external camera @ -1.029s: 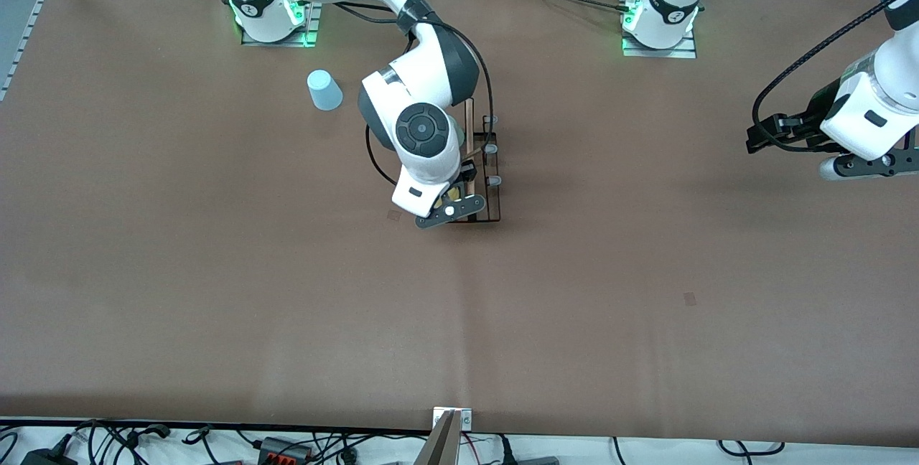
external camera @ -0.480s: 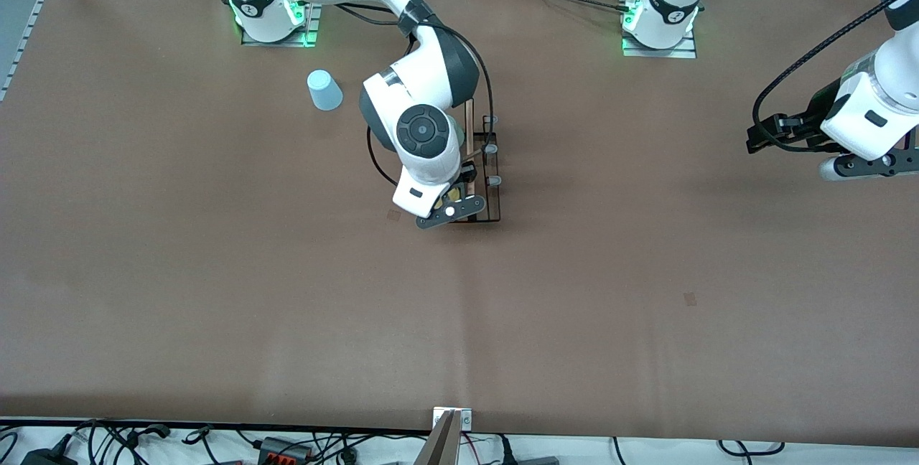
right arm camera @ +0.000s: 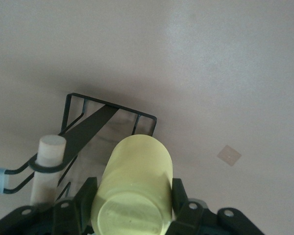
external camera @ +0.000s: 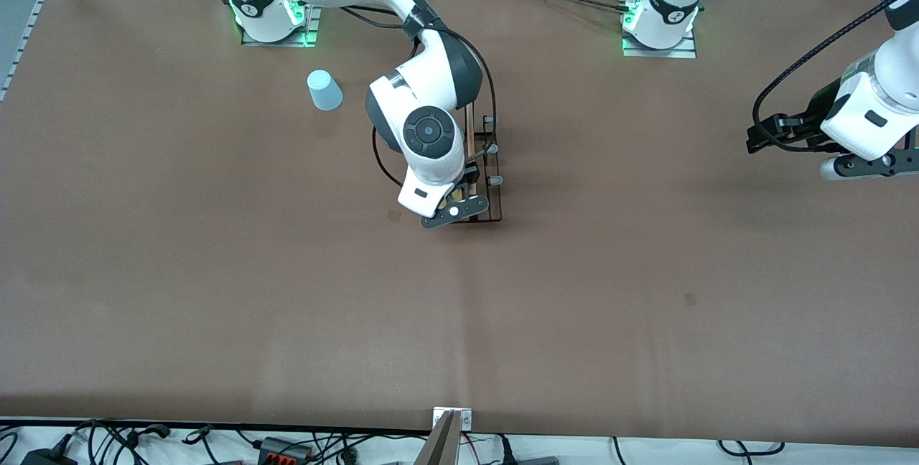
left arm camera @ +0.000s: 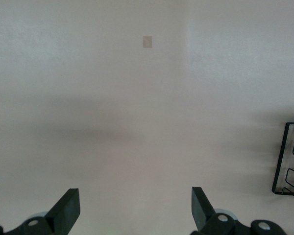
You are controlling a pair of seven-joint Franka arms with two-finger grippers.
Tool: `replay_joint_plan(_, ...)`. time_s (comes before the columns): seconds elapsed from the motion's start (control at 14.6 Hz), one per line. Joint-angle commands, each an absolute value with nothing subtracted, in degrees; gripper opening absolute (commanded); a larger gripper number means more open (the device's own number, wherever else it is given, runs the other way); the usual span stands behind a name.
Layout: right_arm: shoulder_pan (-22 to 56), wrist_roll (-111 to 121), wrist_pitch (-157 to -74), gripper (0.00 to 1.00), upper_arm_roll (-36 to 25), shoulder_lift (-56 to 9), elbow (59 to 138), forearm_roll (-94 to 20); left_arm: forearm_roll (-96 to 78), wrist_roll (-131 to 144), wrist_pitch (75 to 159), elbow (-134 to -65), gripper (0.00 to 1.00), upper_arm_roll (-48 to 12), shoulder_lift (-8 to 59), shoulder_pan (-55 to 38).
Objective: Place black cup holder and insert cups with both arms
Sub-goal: 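Lower the yellow cup onto a holder peg beside the mint cup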
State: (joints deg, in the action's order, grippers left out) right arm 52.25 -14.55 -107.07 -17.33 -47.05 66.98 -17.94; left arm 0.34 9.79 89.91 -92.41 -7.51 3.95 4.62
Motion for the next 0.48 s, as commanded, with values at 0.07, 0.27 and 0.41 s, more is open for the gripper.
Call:
replay_joint_plan(0.07, 53.1, -15.6, -107.7, 1.0, -17.6, -46.8, 67.2, -17.9, 0.5, 9.3, 89.4, -92.5, 1.0, -7.9, 3.1, 5.4)
replay_joint_plan(0.27, 53.1, -18.9, -107.1, 1.0, -17.7, -45.9, 66.8, -17.9, 0.5, 9.3, 89.3, -92.5, 1.0, -7.9, 3.0, 5.2)
replay_joint_plan(0.41, 53.2, -19.2, -107.1, 1.0, -18.0, -45.5, 66.7, -17.8, 0.5, 9.3, 89.3, -92.4, 1.0, -7.9, 2.9, 5.1)
